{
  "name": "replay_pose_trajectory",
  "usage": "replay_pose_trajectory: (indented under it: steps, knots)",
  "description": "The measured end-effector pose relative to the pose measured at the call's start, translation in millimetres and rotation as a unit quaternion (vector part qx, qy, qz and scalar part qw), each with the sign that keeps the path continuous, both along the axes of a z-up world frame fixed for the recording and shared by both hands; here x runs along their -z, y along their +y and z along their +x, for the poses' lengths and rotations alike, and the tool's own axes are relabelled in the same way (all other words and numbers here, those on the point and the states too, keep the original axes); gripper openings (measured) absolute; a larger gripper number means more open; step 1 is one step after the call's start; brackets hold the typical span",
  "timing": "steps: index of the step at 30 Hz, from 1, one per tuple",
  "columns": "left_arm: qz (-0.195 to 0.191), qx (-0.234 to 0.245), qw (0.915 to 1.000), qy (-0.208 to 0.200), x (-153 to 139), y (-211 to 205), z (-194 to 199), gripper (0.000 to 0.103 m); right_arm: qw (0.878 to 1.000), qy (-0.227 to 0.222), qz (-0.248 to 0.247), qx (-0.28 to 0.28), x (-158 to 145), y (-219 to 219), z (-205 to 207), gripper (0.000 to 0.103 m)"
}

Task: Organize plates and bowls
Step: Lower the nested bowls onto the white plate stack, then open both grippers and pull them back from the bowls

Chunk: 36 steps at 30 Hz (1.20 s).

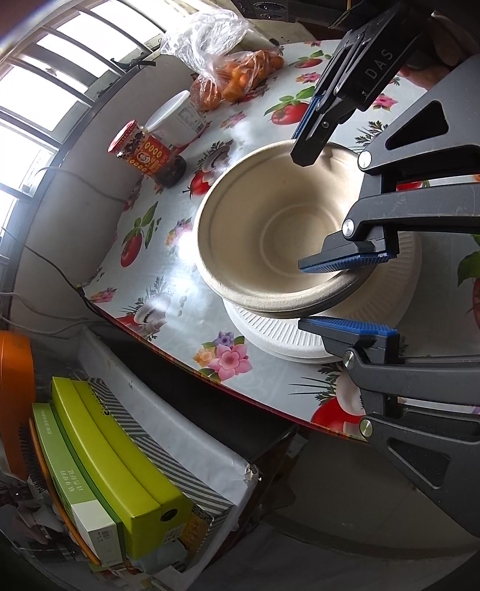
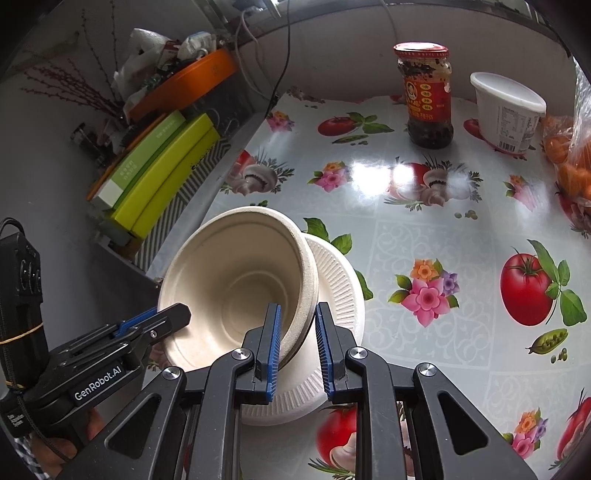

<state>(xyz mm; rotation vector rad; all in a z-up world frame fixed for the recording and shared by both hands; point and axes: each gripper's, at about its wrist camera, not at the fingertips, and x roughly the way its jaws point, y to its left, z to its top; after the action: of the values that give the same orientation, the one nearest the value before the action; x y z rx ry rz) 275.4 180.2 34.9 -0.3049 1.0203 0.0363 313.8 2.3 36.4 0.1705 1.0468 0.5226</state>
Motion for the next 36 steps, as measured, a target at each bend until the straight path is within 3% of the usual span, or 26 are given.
replay_pose_trajectory:
  steps: [21,26,30,36]
  knots:
    - [-0.008,-0.003,1.0,0.003,1,2,-2,0.025,1.0,0.007,0.011,0.006,1,-2,-1,0.021]
    - [-0.011,-0.005,0.9999,-0.001,-1,2,-3,0.026,1.0,0.007,0.016,0.008,1,-2,-2,0.027]
    - [-0.011,-0.007,0.9999,-0.006,-4,3,-6,0.037,1.0,0.005,0.019,0.01,-1,-3,-2,0.034]
    - [-0.009,-0.009,0.9999,-0.012,-8,3,-10,0.037,1.0,0.0,0.021,0.013,-5,-5,-5,0.037]
